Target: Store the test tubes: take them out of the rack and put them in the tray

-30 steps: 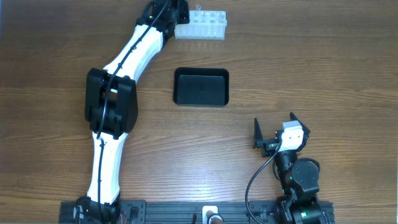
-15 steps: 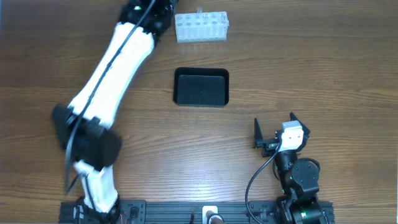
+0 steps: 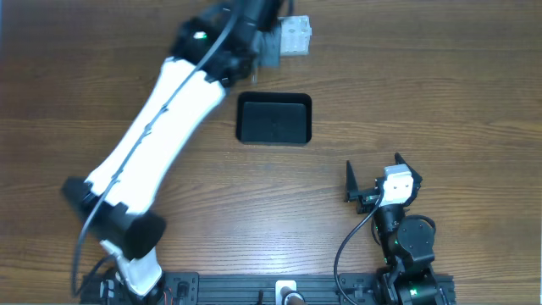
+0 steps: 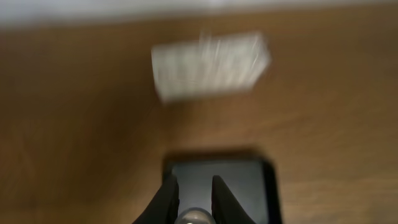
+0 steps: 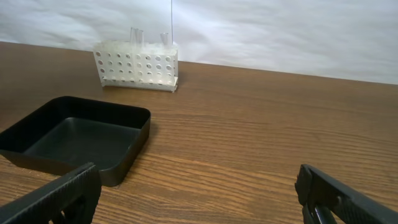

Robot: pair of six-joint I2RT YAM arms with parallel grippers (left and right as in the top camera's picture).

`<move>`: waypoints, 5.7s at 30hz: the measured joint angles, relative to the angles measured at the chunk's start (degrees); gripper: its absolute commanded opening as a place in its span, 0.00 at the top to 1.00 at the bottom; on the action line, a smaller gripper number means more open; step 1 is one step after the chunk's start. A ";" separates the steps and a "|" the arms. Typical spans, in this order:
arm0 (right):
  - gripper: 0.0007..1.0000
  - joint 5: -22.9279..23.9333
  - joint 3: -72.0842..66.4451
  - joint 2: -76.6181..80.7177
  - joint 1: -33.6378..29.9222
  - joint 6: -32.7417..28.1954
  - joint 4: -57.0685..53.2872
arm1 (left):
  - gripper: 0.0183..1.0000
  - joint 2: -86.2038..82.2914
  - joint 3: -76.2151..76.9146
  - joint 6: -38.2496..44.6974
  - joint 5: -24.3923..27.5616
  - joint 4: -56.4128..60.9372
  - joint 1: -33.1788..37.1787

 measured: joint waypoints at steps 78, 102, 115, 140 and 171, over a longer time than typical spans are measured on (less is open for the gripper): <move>0.01 0.00 0.00 0.00 0.00 -0.04 -0.02 | 0.30 5.22 -8.28 5.14 -1.44 37.44 7.28; 0.01 0.00 0.00 0.00 0.00 -0.02 -0.02 | 0.29 17.14 -8.33 24.02 19.87 45.72 13.42; 0.01 0.00 0.00 0.00 0.00 -0.04 -0.02 | 0.30 20.59 -8.33 24.26 20.24 49.77 13.42; 0.01 0.00 0.00 0.00 0.00 -0.02 -0.02 | 0.35 23.69 -8.33 24.26 20.24 55.21 13.29; 0.01 0.00 0.00 0.00 0.00 0.00 -0.02 | 0.76 25.99 -8.33 24.68 20.76 57.07 12.70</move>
